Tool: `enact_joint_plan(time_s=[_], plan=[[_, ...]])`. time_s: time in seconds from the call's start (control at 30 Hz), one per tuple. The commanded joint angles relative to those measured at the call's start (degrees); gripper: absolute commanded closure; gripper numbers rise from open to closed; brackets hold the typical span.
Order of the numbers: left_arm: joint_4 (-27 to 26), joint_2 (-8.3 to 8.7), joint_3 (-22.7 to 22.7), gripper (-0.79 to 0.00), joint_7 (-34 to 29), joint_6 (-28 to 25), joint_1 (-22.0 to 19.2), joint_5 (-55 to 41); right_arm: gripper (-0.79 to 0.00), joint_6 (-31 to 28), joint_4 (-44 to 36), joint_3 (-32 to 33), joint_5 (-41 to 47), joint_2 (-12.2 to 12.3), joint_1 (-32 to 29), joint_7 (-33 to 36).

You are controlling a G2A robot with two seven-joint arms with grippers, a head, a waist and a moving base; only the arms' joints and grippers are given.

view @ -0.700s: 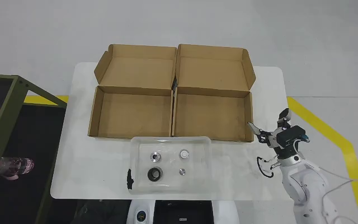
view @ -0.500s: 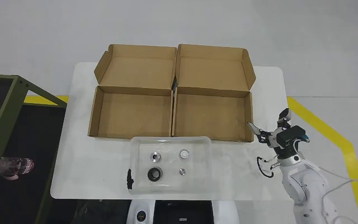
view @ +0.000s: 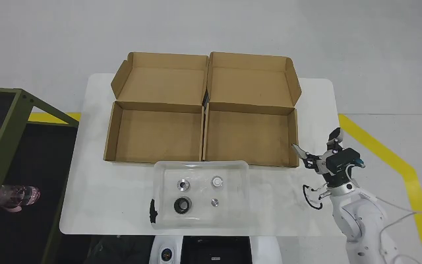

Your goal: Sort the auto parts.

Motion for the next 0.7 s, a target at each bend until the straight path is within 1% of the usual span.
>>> enact_joint_plan(time_s=[0.0, 0.1, 0.2, 0.37, 0.47, 0.67], plan=[[0.0, 0.0, 0.0, -0.785, 0.0, 0.0, 0.0, 0.0, -0.785, -1.4, -0.6, -0.2, -0.1, 0.1, 0.5, 1.6], [0.0, 0.0, 0.0, -0.785, 0.0, 0.0, 0.0, 0.0, -0.785, -3.8, -1.4, -0.1, 1.3, 0.3, 1.4, 4.4], [0.0, 0.0, 0.0, -0.785, 0.0, 0.0, 0.0, 0.0, -0.785, -7.9, -2.4, -1.1, 2.8, 0.5, 2.6, 8.1], [0.0, 0.0, 0.0, -0.785, 0.0, 0.0, 0.0, 0.0, -0.785, -13.4, -3.7, -4.0, 6.4, 0.8, 5.2, 15.0], [0.0, 0.0, 0.0, -0.785, 0.0, 0.0, 0.0, 0.0, -0.785, -16.1, -4.7, -6.1, 8.1, 0.9, 6.9, 19.0], [0.0, 0.0, 0.0, -0.785, 0.0, 0.0, 0.0, 0.0, -0.785, -21.8, -6.5, -13.1, 10.4, 1.0, 9.6, 26.3]])
